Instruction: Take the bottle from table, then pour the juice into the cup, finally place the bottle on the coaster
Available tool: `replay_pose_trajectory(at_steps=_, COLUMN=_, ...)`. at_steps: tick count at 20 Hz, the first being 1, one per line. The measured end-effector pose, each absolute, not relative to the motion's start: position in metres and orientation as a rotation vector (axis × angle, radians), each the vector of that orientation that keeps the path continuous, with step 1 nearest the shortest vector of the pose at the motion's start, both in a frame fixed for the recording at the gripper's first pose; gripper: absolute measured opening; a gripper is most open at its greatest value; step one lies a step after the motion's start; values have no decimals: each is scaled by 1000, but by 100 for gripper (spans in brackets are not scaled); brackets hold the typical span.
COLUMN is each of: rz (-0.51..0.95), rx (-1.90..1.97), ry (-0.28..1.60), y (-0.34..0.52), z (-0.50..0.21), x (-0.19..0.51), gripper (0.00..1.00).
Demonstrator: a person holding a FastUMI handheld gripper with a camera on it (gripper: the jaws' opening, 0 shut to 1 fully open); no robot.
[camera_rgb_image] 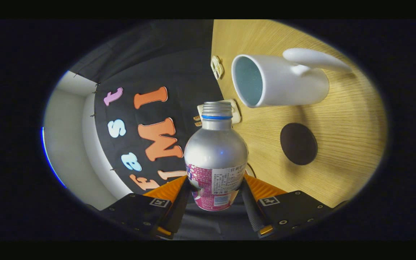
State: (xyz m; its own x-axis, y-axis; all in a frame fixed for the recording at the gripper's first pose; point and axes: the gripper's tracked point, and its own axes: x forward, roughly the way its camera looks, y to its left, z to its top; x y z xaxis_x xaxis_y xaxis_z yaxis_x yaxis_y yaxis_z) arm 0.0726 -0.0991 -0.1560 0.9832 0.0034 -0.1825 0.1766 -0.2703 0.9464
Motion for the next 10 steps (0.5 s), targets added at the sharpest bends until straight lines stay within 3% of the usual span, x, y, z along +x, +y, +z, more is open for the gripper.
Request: replay_pose_trajectory(at_steps=10, rz=-177, rx=1940, ry=114, y=-113, z=-146, x=72, gripper=75)
